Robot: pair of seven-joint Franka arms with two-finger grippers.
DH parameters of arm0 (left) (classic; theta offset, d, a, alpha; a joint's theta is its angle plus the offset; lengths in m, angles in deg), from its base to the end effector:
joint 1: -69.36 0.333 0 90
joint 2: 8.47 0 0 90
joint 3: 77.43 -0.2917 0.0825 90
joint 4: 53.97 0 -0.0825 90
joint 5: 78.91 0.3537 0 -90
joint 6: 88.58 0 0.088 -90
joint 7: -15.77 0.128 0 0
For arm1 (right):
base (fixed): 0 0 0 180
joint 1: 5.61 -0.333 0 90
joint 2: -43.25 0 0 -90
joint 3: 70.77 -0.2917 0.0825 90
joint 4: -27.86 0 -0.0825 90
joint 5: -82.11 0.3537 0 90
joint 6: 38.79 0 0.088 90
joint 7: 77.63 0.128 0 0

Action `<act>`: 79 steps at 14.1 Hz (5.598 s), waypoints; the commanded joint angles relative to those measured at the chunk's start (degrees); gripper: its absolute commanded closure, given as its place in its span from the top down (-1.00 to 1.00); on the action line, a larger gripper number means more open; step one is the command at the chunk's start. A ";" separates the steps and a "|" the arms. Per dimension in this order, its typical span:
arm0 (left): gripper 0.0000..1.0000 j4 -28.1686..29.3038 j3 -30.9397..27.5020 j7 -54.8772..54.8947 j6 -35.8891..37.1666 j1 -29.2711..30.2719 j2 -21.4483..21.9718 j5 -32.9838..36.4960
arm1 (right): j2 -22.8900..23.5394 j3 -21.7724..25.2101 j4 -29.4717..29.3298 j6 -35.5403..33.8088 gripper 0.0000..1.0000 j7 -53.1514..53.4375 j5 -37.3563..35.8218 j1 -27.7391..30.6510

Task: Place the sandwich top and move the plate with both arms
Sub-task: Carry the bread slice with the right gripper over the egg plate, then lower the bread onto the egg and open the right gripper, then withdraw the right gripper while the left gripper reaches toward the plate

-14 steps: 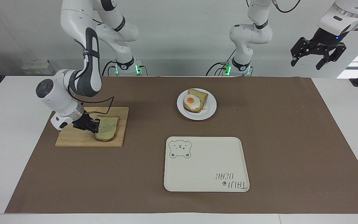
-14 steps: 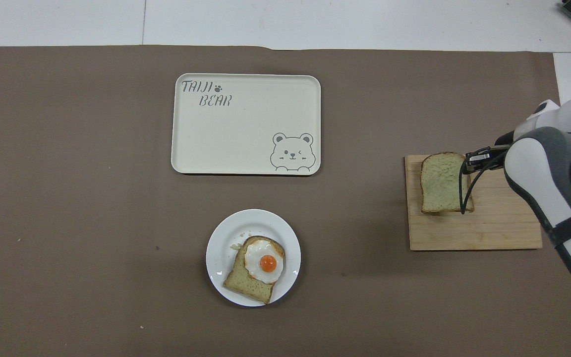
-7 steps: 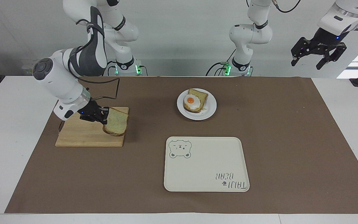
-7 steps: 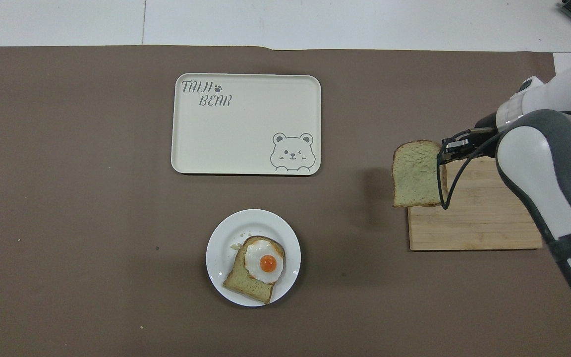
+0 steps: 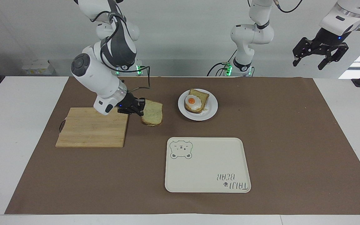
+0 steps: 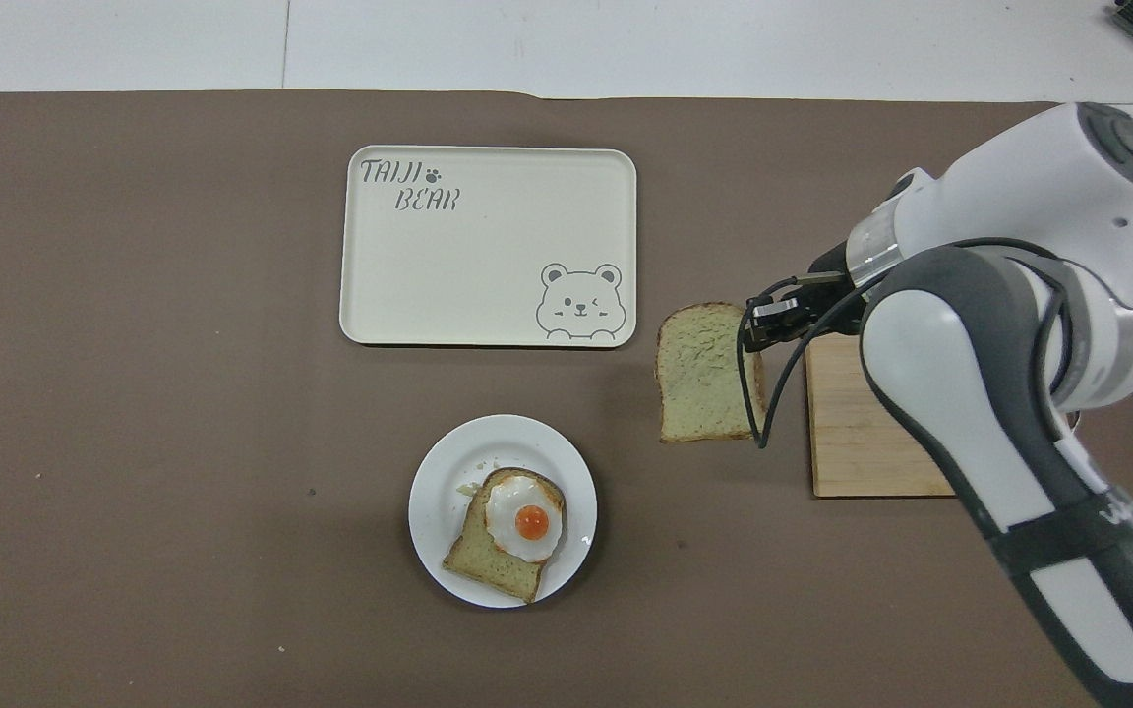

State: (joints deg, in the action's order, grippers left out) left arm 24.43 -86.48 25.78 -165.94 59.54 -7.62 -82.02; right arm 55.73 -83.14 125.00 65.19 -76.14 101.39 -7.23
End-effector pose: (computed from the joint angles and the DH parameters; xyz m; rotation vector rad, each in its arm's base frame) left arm 0.4932 -0.0137 0.6545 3.0708 -0.3080 0.0015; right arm 0.5574 0.1662 0.4327 -2.7770 -0.1635 0.2011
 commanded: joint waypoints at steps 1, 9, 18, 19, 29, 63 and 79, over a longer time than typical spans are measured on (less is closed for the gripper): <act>1.00 1.41 0.26 -0.52 0.37 0.32 1.35 0.31 | -0.88 -0.38 1.91 3.40 -1.00 6.91 1.72 -5.65; 1.00 1.41 0.26 -0.52 0.37 0.24 1.35 0.31 | -4.66 -0.55 7.36 6.05 -1.00 14.68 7.08 -13.06; 1.00 1.41 0.26 -0.52 0.55 0.24 1.35 0.31 | 2.90 -0.55 10.43 15.08 -1.00 7.74 12.97 -20.17; 1.00 1.49 0.26 -0.61 0.55 0.24 1.35 0.31 | 3.25 -0.55 10.96 15.71 -1.00 6.78 13.23 -20.18; 1.00 1.50 0.26 -0.78 0.64 0.32 1.35 0.31 | 1.40 -0.47 17.03 19.31 -1.00 5.87 18.95 -20.27; 1.00 41.19 0.52 1.85 -23.69 -0.20 11.45 -29.29 | -15.81 2.43 5.52 7.82 1.00 8.96 -21.48 0.39; 1.00 70.93 0.52 45.85 -39.88 -5.12 4.00 -73.94 | -19.77 13.95 -8.28 -11.61 1.00 12.58 -21.83 0.65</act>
State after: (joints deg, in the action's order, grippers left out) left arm 93.44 -85.44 65.56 -203.87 56.52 -1.87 -151.26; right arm 36.55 -69.44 116.85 55.32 -63.15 80.85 -6.95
